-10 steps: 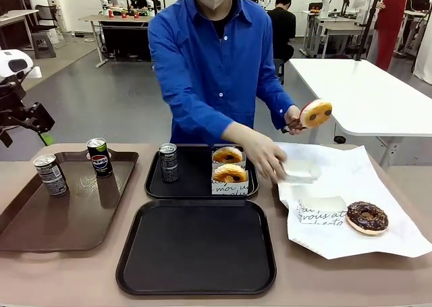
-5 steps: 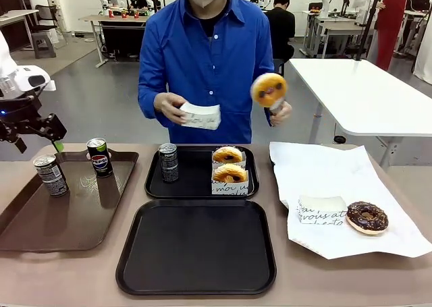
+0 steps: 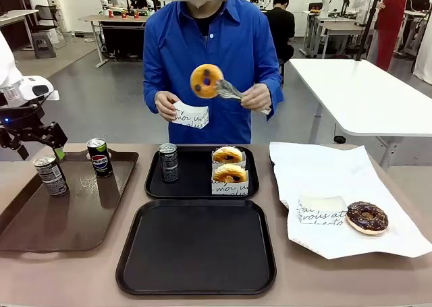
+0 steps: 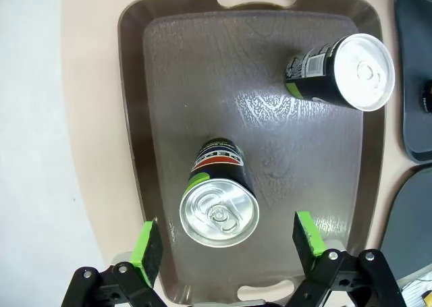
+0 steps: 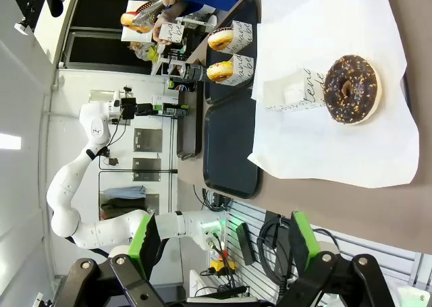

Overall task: Set up donuts and drinks on trays.
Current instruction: Pick up one Pepsi coke from the Handle tray and place it on the Flat Tray without a Pepsi coke.

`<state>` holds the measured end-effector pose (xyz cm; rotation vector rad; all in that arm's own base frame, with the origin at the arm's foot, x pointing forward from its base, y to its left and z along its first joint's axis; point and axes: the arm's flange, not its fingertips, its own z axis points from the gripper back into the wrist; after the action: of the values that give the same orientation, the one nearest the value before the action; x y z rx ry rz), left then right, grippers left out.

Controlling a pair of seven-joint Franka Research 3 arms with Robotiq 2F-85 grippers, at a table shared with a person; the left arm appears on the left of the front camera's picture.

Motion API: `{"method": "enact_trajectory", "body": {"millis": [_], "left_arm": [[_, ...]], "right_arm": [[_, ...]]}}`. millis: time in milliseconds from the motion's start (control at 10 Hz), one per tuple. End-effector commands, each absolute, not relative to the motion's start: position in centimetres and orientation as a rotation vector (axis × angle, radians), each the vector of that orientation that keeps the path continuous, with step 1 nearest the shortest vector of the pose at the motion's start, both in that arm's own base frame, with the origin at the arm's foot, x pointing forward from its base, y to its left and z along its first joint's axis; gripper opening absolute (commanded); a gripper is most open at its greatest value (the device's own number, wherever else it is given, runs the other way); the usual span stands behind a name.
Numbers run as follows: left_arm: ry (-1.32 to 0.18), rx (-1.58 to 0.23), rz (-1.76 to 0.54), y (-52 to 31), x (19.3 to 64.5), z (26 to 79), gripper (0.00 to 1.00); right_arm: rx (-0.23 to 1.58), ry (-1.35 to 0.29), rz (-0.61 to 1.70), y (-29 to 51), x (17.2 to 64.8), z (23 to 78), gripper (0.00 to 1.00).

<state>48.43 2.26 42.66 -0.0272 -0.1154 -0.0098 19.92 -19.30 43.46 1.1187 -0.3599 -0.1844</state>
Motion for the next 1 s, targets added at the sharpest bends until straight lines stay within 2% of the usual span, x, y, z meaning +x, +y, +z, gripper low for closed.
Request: {"method": "enact_trajectory", "body": {"millis": [0, 700, 800, 900], "left_arm": [[-0.08, -0.039, -0.023, 3.1, 49.0, 42.0, 1.0], [-0.06, -0.062, 0.004, 4.0, 50.4, 39.1, 1.0], [-0.046, -0.074, -0.005, 3.8, 50.2, 38.9, 0.96], [-0.04, -0.087, -0.02, 3.8, 50.3, 39.2, 0.56]], "right_arm": [[1.134, -0.375, -0.174, -19.3, 20.0, 43.5, 1.0], [1.134, -0.375, -0.174, -19.3, 20.0, 43.5, 1.0], [1.134, -0.375, -0.174, -19.3, 20.0, 43.5, 1.0], [1.134, -0.375, -0.174, -19.3, 20.0, 43.5, 1.0]]}}
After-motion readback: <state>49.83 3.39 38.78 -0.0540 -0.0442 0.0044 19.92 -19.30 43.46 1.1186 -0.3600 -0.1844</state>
